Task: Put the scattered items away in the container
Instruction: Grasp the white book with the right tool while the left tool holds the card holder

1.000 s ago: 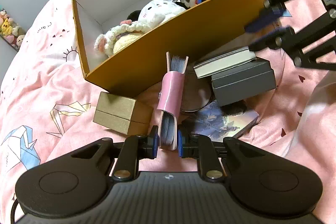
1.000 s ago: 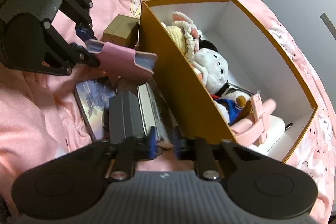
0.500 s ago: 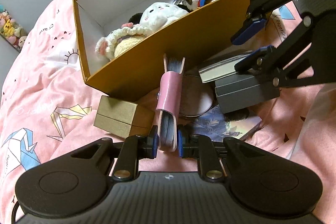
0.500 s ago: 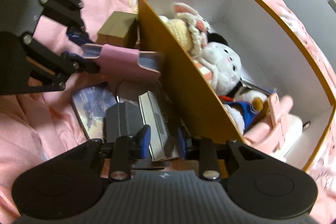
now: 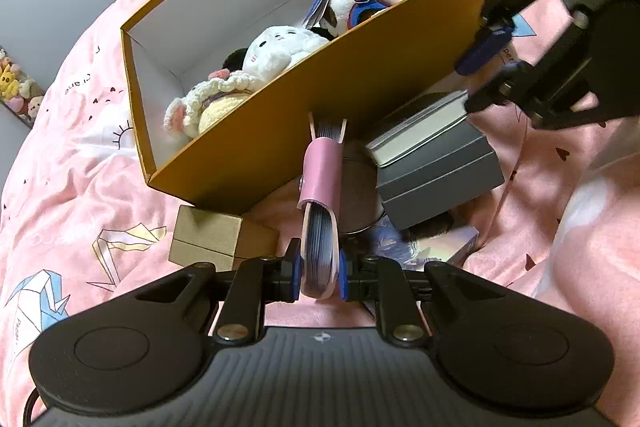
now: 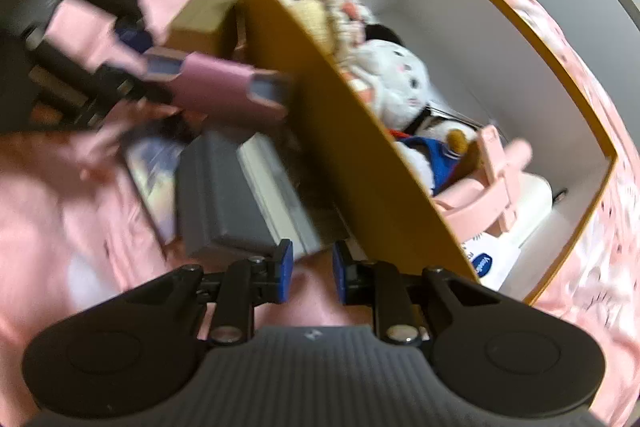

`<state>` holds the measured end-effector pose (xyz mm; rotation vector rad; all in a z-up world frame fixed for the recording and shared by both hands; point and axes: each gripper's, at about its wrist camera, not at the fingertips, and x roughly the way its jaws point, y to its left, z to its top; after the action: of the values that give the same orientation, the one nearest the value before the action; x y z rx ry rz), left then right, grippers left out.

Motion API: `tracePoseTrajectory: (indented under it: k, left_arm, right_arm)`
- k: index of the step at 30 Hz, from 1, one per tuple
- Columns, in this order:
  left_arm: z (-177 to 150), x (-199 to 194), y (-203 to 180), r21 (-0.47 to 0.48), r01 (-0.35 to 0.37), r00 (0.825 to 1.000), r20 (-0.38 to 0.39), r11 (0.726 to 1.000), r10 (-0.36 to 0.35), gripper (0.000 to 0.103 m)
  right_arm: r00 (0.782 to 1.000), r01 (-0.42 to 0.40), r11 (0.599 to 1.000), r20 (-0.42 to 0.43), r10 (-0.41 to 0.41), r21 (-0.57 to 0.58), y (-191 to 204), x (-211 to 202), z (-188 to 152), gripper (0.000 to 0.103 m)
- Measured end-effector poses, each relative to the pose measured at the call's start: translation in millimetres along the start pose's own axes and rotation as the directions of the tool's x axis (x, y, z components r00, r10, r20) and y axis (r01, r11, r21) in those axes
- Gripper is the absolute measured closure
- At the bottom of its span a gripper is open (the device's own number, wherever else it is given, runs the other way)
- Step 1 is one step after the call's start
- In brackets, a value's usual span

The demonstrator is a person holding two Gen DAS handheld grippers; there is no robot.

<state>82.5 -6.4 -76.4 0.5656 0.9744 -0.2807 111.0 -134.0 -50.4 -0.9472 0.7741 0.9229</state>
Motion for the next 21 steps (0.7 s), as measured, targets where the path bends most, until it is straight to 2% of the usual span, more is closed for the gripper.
tracePoseTrajectory:
  k: [2, 3, 8, 13, 17, 21]
  left_arm:
    - [-0.2, 0.0, -0.3, -0.001, -0.002, 1.000, 0.000, 1.000, 0.002, 0.083]
    - [-0.1, 0.1, -0.8, 0.001, -0.004, 1.000, 0.000, 1.000, 0.004, 0.083]
    - [0.5, 0.9, -1.8, 0.004, -0.007, 1.000, -0.001, 1.000, 0.007, 0.083]
    - [0.7, 1.9, -2.1, 0.002, -0.006, 1.000, -0.002, 1.000, 0.006, 0.083]
    - [0.6, 1.6, -2.0, 0.001, -0.007, 1.000, -0.002, 1.000, 0.007, 0.083]
    - [0.4, 1.7, -2.5, 0.004, -0.012, 1.000, -0.002, 1.000, 0.012, 0.083]
  right_arm:
    - [1.000, 0.004, 0.998, -0.004, -0.004, -0.064, 7.6, -2.0, -4.2, 0.066]
    - [1.000, 0.012, 0.995, -0.004, -0.012, -0.095, 11.0, -1.9, -5.8, 0.065]
    - [0.999, 0.030, 0.985, -0.010, -0.032, -0.172, 18.7, 5.9, -5.1, 0.065]
    - [0.996, 0.085, 0.968, -0.009, -0.089, -0.237, 21.4, 13.8, -2.1, 0.067]
    - [0.996, 0.086, 0.958, 0.017, -0.085, -0.273, 21.0, 8.9, 1.3, 0.070]
    - [0.995, 0.097, 0.927, 0.036, -0.090, -0.361, 30.6, 11.0, 5.9, 0.071]
